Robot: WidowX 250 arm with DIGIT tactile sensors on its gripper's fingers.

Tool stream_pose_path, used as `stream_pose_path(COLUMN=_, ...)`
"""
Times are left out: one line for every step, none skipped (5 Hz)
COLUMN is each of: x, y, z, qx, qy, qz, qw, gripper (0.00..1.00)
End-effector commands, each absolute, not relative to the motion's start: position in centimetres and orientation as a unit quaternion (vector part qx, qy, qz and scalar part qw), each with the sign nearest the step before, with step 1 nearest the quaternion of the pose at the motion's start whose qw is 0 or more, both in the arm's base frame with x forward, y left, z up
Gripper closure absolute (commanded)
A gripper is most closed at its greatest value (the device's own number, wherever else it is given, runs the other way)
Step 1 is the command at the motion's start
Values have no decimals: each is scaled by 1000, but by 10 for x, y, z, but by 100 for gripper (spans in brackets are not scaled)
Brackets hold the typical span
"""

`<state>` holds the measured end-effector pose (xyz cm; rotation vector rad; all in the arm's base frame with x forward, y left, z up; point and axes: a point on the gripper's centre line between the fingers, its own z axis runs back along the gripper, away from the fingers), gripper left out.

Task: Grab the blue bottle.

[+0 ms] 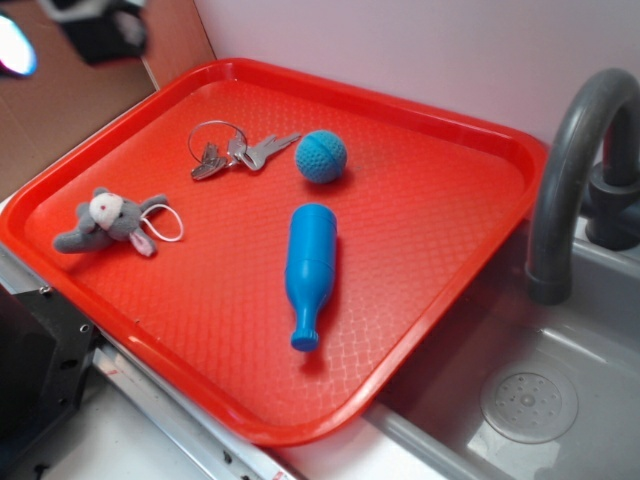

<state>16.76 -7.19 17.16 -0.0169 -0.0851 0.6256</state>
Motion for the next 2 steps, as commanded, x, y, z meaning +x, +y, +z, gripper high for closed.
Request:
stream_pose_path(x=204, y=-98, z=139, qx=-26, qy=-74, qz=327, qw=942, gripper=0)
stream_pose_path(x=213, y=-104, z=118, qx=-23, qy=-65, qz=337, qw=939, gripper=0)
